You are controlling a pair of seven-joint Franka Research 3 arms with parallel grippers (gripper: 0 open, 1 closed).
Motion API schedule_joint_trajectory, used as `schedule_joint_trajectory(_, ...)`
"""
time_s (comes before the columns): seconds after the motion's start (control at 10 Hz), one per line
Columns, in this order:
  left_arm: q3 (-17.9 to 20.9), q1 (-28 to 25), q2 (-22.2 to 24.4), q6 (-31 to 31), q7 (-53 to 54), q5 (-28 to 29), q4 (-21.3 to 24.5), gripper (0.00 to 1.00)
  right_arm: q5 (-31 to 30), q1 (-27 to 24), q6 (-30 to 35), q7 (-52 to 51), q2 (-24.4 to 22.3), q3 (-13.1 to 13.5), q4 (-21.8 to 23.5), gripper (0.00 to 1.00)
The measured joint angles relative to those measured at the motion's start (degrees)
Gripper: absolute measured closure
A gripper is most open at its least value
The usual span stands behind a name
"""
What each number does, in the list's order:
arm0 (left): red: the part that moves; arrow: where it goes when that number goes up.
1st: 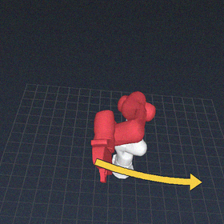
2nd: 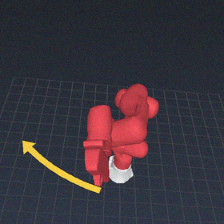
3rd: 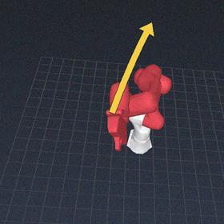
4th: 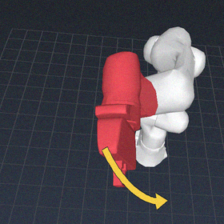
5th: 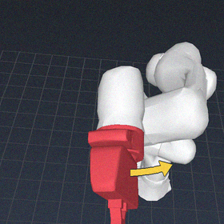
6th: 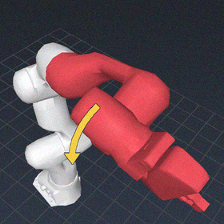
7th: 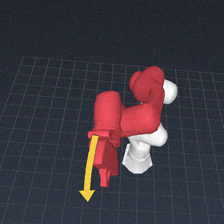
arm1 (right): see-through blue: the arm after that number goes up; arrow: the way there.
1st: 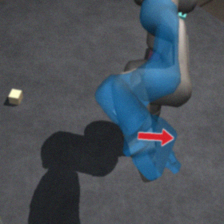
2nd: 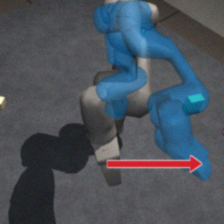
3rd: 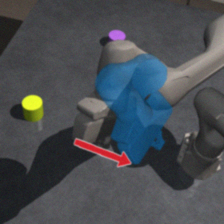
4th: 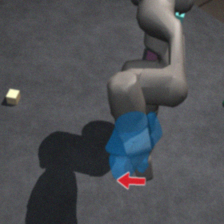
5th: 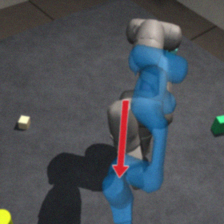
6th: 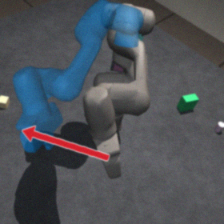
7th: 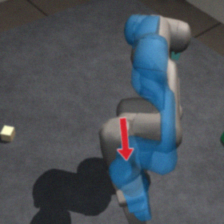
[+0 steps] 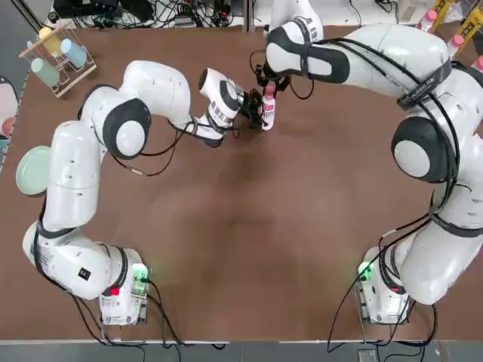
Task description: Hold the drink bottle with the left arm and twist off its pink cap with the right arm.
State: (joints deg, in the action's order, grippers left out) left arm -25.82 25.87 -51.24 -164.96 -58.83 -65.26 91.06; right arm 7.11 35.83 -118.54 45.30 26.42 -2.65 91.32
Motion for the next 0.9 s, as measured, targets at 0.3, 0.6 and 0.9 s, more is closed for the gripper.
schedule_joint_trajectory(0.3,0.0,0.0,0.0,0.0,0.0,0.0,0.0,0.40,-1.1,0.2,0.0,-2.8,0.0,-0.1,0.0,0.56)
schedule_joint_trajectory(0.6,0.0,0.0,0.0,0.0,0.0,0.0,0.0,0.40,-1.7,0.3,0.0,-10.3,0.0,-0.1,0.0,0.56)
schedule_joint_trajectory(0.9,0.0,0.0,0.0,0.0,-0.1,0.0,0.0,0.40,-1.8,0.3,0.1,-20.2,-0.1,-0.1,0.0,0.56)
